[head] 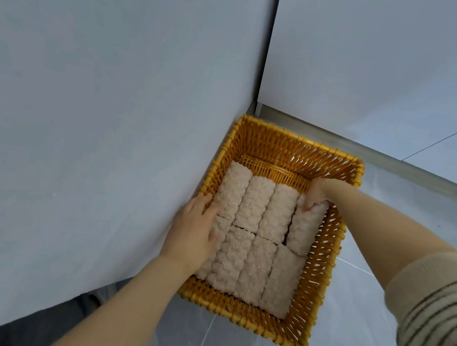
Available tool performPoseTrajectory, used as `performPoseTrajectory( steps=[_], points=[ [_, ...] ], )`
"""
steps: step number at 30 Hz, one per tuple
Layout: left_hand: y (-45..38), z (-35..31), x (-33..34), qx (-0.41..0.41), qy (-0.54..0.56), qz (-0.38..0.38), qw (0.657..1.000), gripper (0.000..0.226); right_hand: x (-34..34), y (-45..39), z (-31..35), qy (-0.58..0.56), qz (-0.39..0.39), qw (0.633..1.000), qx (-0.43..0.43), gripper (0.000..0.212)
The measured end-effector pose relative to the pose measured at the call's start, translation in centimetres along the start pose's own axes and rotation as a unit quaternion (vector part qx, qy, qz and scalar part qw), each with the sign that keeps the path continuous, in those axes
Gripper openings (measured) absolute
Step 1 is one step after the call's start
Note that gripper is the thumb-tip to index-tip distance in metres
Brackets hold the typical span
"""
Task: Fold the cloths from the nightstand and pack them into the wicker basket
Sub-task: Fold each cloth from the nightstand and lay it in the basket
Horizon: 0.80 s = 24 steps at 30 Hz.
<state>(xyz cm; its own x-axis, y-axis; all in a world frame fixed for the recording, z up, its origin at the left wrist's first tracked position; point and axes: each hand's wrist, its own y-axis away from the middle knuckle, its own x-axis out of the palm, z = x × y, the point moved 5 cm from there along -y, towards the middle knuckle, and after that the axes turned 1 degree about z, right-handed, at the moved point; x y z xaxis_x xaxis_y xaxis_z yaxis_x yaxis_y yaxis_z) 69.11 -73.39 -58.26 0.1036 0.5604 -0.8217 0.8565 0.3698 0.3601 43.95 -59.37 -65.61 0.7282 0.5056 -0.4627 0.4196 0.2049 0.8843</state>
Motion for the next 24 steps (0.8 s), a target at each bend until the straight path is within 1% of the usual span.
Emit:
performPoseTrajectory(
  steps=[1,3,4,6,8,10,12,13,15,16,17,18,20,24],
  points=[
    [0.1,0.2,0.3,-0.001,0.002,0.012,1.0,0.056,0.2,-0.3,-0.2,0.005,0.005,1.0,0.006,0.06],
    [0.5,0.6,0.9,-0.002,0.01,0.035,0.999,0.06,0.7,-1.1,-0.1,0.002,0.014,1.0,-0.018,0.065],
    [0.5,0.7,1.1,0.002,0.007,0.042,0.999,0.06,0.8,-1.4,-0.1,-0.003,0.014,0.999,-0.04,0.064],
    [0.6,1.0,1.4,0.004,0.005,0.043,0.999,0.058,1.0,-2.2,0.0,0.01,-0.007,0.997,-0.078,0.055],
    [0.5,1.0,1.4,0.0,0.01,0.04,0.999,0.057,1.2,-2.5,0.1,0.055,-0.047,0.992,-0.101,0.048],
    [0.5,1.0,1.4,-0.003,0.011,0.042,0.999,0.057,1.2,-2.7,-0.1,0.098,-0.097,0.986,-0.096,0.056],
    [0.5,1.0,1.5,-0.005,0.011,0.046,0.999,0.057,0.7,-1.9,-0.2,0.149,-0.173,0.971,-0.074,0.067],
    [0.5,1.0,1.5,-0.006,0.013,0.047,0.999,0.058,0.2,-1.2,-0.1,0.157,-0.217,0.961,-0.07,0.067],
    [0.5,1.0,1.5,-0.009,0.014,0.048,0.999,0.058,-0.1,1.0,0.3,0.157,-0.291,0.94,-0.085,0.05],
    [0.5,1.0,1.5,-0.01,0.014,0.048,0.999,0.058,0.3,2.1,0.6,0.167,-0.307,0.932,-0.098,0.037],
    [0.5,0.9,1.5,-0.01,0.015,0.048,0.999,0.058,1.2,3.0,0.9,0.187,-0.299,0.929,-0.111,0.024],
    [0.5,0.9,1.5,-0.01,0.016,0.047,0.999,0.058,2.4,3.8,1.1,0.212,-0.264,0.933,-0.12,0.015],
    [0.5,0.7,1.4,-0.01,0.014,0.046,0.999,0.057,5.2,4.7,1.0,0.269,-0.181,0.939,-0.111,0.014],
    [0.7,0.4,1.5,-0.006,0.019,0.054,0.998,0.057,7.9,3.3,0.6,0.326,-0.139,0.931,-0.088,0.017]
  ],
)
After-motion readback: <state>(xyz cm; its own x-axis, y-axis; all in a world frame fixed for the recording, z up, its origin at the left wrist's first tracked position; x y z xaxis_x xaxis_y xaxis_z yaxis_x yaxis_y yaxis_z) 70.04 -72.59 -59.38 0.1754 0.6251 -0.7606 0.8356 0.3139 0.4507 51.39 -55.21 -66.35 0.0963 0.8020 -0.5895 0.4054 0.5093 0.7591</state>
